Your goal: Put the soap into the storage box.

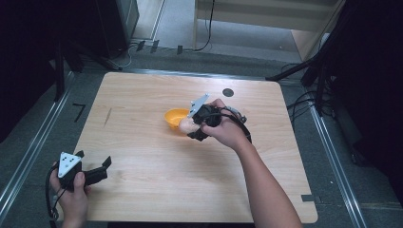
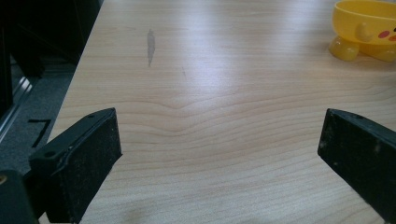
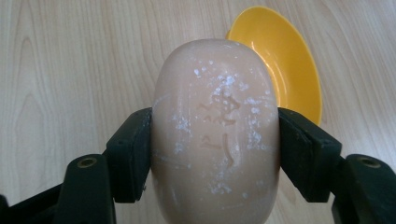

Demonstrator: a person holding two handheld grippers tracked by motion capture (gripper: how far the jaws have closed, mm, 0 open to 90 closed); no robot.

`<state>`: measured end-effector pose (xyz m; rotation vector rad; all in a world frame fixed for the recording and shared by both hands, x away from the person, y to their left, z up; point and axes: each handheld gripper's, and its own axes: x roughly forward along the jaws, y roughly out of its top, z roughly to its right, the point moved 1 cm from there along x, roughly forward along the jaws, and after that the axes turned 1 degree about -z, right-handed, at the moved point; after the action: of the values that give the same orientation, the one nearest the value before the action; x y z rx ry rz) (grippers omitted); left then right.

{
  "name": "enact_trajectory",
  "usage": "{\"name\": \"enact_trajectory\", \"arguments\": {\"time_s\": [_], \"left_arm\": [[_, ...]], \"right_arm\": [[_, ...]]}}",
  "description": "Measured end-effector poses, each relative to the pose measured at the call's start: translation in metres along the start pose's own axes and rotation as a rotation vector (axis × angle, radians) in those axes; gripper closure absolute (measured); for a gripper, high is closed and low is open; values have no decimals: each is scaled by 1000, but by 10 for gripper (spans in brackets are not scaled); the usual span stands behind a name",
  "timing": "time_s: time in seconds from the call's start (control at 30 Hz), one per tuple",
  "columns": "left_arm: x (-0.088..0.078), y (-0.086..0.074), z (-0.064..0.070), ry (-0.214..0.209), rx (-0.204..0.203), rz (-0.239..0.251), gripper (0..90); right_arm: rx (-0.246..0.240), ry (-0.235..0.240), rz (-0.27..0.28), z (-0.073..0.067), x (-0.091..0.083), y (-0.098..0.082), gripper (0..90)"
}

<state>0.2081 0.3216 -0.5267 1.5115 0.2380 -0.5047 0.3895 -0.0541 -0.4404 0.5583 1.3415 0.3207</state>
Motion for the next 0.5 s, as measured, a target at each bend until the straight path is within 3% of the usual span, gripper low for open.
{"name": "enact_trajectory", "arguments": {"time_s": [0.5], "left_arm": [[0,0,-1,-4,-1,-3,0]], "right_arm": [[-1,14,-2,22,19,14,336]]}}
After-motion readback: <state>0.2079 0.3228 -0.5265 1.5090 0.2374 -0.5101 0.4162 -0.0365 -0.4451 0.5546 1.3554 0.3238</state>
